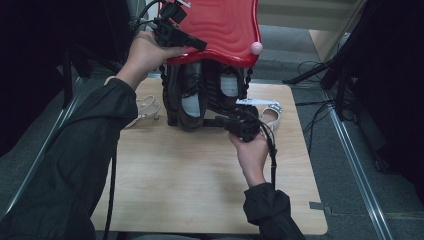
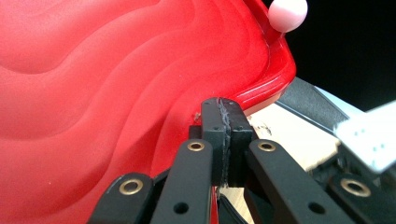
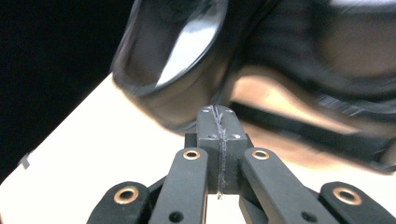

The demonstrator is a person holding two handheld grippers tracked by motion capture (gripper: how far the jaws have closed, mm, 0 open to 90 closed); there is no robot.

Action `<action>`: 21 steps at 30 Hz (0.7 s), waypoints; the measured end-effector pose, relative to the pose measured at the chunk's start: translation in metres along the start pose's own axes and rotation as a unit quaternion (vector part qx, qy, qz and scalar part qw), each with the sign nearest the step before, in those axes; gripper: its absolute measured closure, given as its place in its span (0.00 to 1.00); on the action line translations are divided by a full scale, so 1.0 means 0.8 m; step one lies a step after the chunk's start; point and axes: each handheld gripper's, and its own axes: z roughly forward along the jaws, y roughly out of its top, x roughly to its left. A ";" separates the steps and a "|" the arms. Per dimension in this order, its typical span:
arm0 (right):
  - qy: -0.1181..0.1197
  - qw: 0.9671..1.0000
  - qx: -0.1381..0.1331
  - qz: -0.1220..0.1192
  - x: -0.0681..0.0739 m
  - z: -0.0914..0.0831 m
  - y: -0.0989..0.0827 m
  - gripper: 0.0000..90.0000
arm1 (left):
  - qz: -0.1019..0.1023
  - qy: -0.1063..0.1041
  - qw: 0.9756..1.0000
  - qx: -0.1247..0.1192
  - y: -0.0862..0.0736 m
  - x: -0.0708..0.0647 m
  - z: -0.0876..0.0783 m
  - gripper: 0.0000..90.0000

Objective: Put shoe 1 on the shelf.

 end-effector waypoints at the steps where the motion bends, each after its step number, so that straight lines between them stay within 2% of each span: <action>1: 0.006 1.000 0.007 -0.003 0.005 0.003 -0.006 1.00 | 0.000 0.000 1.000 0.000 0.000 0.000 0.000 1.00; 4: 0.022 0.999 0.021 -0.013 0.018 0.013 -0.020 1.00 | 0.000 0.000 1.000 0.000 0.001 0.000 0.000 1.00; 12: 0.048 0.998 0.031 -0.027 0.039 0.029 -0.026 1.00 | 0.002 0.001 1.000 -0.001 0.000 0.000 0.000 1.00; 21: 0.053 0.998 0.030 -0.028 0.041 0.044 -0.019 1.00 | 0.001 -0.002 1.000 0.002 0.000 0.000 0.000 0.99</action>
